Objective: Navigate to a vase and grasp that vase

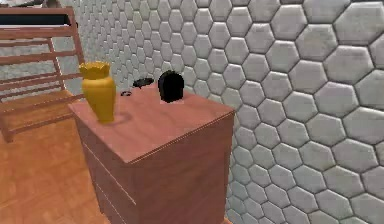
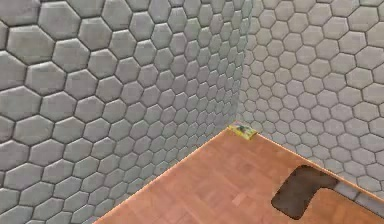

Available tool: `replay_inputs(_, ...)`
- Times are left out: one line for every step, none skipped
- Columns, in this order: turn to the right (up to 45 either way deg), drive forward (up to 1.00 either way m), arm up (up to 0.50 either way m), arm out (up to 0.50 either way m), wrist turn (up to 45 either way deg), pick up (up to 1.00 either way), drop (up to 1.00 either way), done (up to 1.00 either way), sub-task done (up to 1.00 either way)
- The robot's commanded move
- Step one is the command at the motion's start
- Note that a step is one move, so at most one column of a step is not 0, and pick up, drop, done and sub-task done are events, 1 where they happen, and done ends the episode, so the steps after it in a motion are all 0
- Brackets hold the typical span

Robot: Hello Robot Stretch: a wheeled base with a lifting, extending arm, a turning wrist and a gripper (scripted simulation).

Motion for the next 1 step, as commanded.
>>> replay_inputs(24.0, 0.0, 0.0, 0.0, 0.0, 0.0, 0.0, 0.0, 0.0)
